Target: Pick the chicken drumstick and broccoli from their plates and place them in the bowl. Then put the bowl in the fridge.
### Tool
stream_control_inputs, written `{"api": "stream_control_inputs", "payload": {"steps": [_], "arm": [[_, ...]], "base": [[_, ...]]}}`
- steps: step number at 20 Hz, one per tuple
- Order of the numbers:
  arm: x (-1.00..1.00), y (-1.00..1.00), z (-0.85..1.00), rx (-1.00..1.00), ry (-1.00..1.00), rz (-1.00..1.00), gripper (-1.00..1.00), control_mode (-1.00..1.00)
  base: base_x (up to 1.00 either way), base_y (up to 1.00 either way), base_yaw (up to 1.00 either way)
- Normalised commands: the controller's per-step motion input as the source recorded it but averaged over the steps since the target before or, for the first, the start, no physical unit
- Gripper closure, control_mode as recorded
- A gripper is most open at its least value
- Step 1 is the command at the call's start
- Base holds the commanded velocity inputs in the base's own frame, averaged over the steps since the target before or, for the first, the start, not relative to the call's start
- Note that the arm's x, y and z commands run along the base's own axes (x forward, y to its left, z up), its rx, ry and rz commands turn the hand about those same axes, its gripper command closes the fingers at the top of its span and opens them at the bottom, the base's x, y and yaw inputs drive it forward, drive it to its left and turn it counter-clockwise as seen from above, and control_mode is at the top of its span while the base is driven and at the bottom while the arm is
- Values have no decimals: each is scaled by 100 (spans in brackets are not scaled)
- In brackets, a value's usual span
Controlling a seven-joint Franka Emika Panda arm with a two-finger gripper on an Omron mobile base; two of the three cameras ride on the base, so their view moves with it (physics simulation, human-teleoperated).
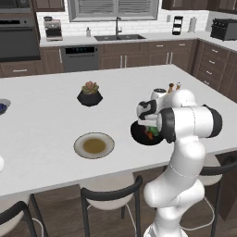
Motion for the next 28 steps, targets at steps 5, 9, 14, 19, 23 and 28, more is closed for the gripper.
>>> {"api": "stream_control_inputs", "payload": {"steps": [5,9,14,19,23,28], "arm": [[1,0,0,0,0,0,-100,-100],[-3,0,0,0,0,0,-100,-100],[-28,0,28,0,0,0,-100,-100],[-32,9,51,0,0,4,-100,-100],[-8,47,28,0,2,15,-100,-100],[0,59,2,0,4,29,-100,-100]], "base": [[0,0,0],[0,0,0],[0,0,0],[0,0,0],[0,0,0],[0,0,0]]}}
